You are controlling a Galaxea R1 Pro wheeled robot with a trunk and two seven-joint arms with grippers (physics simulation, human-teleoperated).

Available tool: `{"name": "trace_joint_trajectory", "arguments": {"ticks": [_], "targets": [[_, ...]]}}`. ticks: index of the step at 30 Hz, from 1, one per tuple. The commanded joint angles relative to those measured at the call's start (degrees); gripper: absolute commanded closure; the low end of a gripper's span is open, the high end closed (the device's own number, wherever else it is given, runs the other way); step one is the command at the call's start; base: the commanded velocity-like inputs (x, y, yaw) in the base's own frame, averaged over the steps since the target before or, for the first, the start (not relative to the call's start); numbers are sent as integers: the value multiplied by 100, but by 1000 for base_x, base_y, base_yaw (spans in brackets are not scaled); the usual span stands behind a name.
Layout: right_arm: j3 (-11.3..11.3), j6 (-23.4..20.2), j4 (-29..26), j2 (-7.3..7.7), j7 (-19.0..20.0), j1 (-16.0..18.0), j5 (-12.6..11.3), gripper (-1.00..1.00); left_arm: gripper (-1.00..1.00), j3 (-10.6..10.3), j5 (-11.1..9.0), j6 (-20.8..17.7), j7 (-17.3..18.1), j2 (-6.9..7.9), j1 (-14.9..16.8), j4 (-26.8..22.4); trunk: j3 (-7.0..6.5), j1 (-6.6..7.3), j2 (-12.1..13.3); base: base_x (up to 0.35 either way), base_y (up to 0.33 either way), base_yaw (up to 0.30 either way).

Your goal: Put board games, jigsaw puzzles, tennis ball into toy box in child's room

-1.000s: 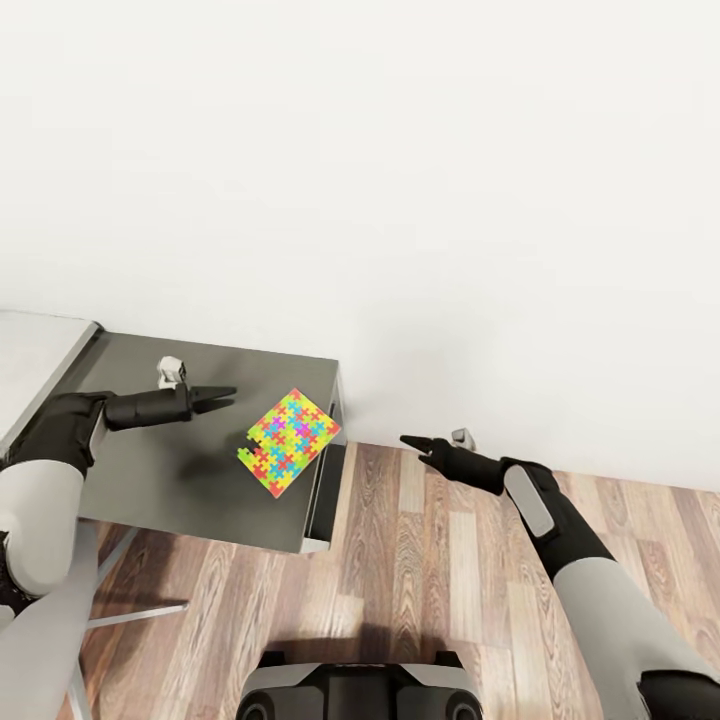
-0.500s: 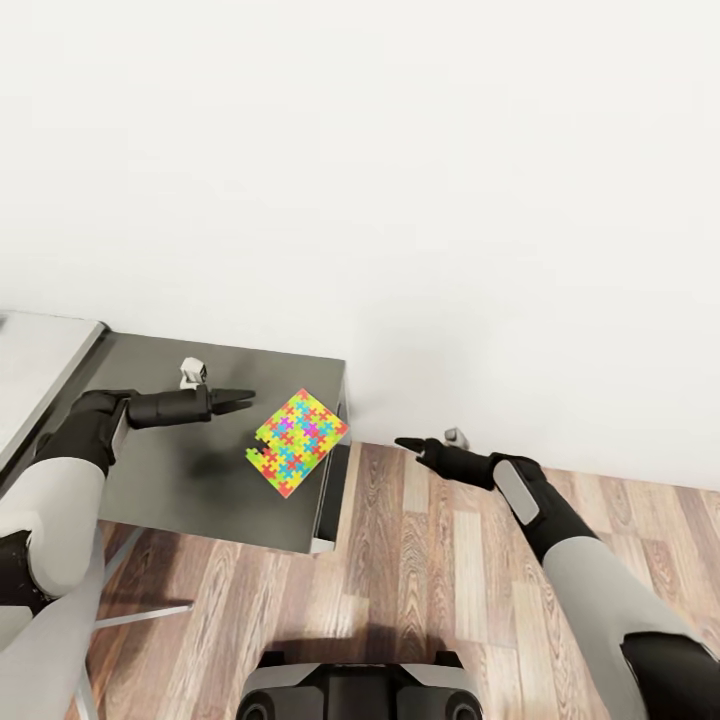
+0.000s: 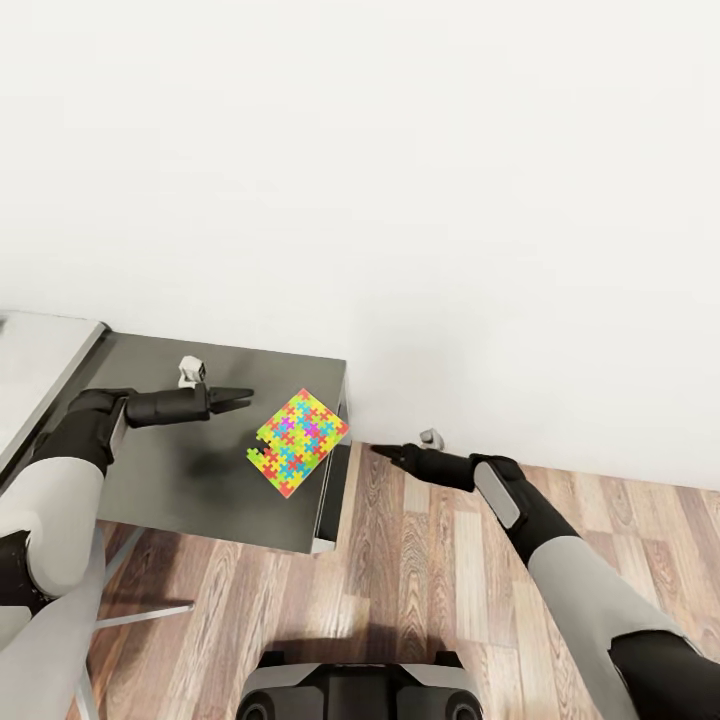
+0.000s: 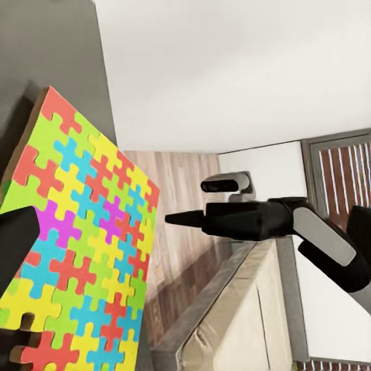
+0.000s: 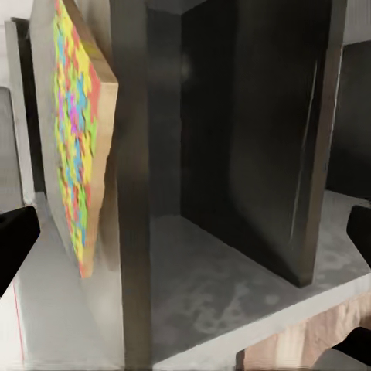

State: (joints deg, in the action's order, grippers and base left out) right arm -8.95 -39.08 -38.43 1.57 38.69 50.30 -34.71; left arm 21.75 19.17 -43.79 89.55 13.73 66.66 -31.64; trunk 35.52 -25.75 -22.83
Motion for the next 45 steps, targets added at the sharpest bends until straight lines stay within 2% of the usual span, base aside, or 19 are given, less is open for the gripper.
{"name": "trace_joint_trajectory", "arguments": {"ticks": [1, 4, 10, 26, 45], "targets": [[-132, -23, -47, -14, 77, 3, -30, -100, -100, 25, 60, -65, 45, 0, 5, -30, 7, -3, -9, 0, 0, 0], [-304, -28, -215, -41, 189, 3, -32, -100, -100, 23, 60, -97, 45, 4, 5, -79, 7, -3, -9, 0, 0, 0], [-409, -38, -467, -72, 257, 2, -41, -100, -100, 22, 60, -146, 45, -2, 5, -166, 7, -3, -9, 0, 0, 0], [-412, -14, -525, -87, 270, 6, -59, -100, -100, 22, 60, -158, 45, -11, 5, -223, 16, -3, -9, 0, 0, 0], [-388, 56, -523, -78, 278, 6, -50, -100, -100, 21, 58, -164, 45, -35, 5, -276, 92, -3, -9, 17, 0, 0]]}}
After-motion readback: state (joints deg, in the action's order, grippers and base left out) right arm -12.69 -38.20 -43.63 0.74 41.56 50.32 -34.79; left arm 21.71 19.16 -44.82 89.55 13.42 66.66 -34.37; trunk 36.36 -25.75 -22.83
